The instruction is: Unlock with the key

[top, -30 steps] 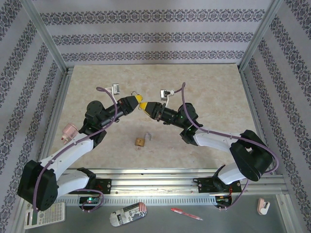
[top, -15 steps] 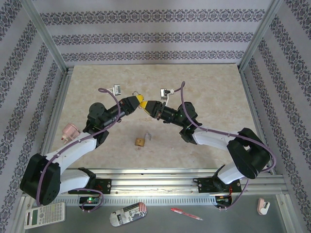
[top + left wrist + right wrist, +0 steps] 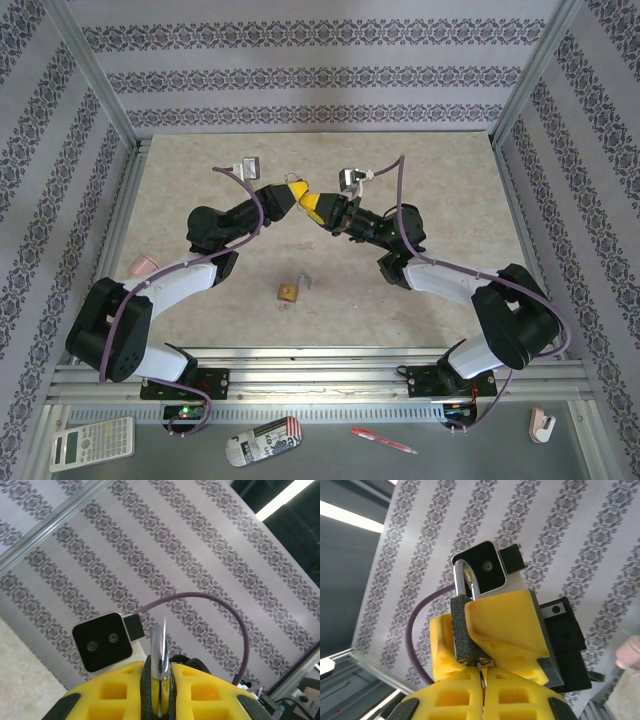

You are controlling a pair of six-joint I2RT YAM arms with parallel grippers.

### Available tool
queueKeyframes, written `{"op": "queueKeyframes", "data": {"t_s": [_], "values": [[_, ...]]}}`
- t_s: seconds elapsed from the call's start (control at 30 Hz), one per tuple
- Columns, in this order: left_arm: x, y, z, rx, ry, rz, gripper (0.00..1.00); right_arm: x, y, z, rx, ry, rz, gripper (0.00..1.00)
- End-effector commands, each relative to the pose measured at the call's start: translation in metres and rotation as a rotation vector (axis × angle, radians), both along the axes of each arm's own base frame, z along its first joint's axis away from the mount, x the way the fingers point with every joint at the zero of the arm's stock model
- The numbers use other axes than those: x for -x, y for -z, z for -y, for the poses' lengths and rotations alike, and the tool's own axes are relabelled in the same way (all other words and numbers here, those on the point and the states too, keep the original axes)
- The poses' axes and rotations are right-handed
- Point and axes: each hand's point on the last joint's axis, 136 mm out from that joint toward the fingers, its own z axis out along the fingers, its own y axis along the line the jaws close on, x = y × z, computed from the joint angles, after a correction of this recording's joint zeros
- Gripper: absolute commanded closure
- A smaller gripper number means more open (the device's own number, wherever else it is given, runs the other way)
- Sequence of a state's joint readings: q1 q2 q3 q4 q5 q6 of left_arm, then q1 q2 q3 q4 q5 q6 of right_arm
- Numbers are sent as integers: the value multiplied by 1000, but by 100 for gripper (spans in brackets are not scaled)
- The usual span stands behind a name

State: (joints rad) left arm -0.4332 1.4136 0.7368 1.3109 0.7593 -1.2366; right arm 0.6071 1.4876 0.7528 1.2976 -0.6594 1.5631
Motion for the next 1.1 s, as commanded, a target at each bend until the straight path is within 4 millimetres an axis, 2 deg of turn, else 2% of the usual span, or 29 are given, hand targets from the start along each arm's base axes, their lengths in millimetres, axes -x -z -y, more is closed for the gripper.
{"op": "queueKeyframes", "data": {"t_s": [0.0,0.1,0.3,0.43,0.47,0.57,0.67,0.77,0.87,1.0,1.07], "values": [[64,-17,22,-42,247,177,100,-22,-45,22,-146,78,12,100],[56,-11,20,-42,228,154,100,-27,-43,24,-142,80,-23,100],[54,-4,16,-59,217,148,100,-32,-37,23,-153,81,-54,100],[30,11,4,-98,131,66,100,-30,-23,20,-46,130,-21,100],[25,21,3,-134,116,39,100,-30,-16,20,-7,140,-17,96],[24,48,3,-298,67,10,100,-32,9,30,95,202,-37,64],[28,76,-5,-497,0,16,100,-30,30,44,210,253,-49,46],[35,105,-12,-660,-7,7,100,-21,35,52,343,289,-8,37],[47,119,-7,-758,14,48,100,-14,35,53,463,286,36,31],[57,131,7,-900,31,121,100,2,40,33,621,188,121,31],[62,136,11,-929,49,131,100,9,52,25,720,162,142,31]]}}
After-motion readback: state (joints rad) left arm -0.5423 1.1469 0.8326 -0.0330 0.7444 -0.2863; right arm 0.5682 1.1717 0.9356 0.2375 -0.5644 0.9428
